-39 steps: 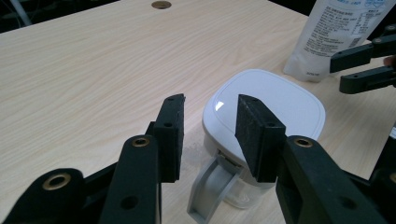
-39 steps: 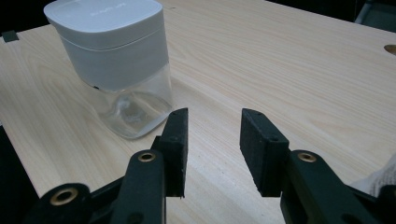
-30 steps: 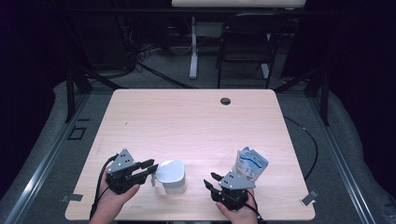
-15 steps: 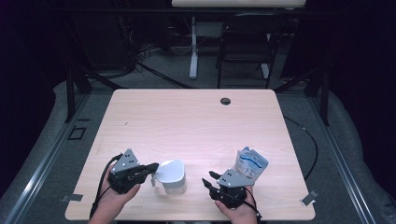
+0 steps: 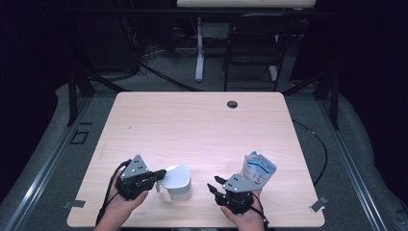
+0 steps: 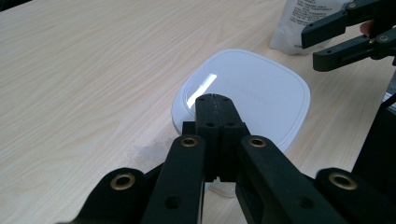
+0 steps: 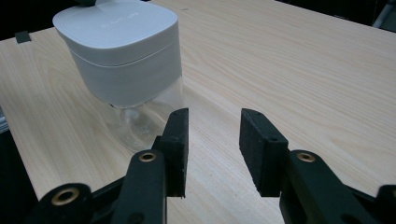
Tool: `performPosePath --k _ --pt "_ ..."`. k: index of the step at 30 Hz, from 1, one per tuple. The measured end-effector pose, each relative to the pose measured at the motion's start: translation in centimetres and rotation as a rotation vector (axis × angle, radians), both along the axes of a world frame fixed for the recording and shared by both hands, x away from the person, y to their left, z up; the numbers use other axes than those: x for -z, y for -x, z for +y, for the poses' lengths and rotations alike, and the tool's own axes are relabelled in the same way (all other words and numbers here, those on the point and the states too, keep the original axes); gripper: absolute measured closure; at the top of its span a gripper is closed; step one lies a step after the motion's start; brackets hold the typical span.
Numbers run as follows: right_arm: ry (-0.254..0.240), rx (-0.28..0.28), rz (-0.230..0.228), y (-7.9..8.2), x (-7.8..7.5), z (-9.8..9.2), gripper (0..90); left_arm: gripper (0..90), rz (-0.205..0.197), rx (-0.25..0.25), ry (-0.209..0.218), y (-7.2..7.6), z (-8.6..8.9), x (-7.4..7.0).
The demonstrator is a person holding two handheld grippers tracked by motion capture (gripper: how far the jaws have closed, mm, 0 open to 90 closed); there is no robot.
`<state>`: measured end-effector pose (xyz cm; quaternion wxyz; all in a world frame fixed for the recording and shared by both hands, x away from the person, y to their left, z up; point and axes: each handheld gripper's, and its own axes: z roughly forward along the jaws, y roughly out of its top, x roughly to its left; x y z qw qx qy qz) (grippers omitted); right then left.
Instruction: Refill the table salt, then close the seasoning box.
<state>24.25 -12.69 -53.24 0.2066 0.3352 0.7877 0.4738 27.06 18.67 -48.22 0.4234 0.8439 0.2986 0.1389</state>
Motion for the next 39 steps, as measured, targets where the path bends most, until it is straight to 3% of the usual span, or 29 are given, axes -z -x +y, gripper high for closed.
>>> performPosePath --k 8,11,21,33,39 --pt "-0.008 -0.009 -0.002 -0.5 0.0 0.0 61.1 90.0 -0.002 -0.004 0.000 -0.1 0.1 0.0" --pt "-0.010 -0.028 0.024 -0.8 0.0 0.1 60.8 90.0 -0.007 -0.009 -0.004 0.0 -0.1 0.0" --pt "0.015 -0.038 0.013 -1.2 -0.4 0.6 63.9 90.0 -0.004 0.005 0.000 -0.1 0.1 0.1" --pt "0.043 -0.079 0.005 -1.6 -0.9 1.6 75.8 90.0 -0.005 0.003 0.019 -0.2 0.2 0.2" --pt "0.049 -0.099 -0.001 -1.5 -1.0 2.0 90.0 90.0 -0.008 0.001 0.027 -0.2 0.3 0.3"
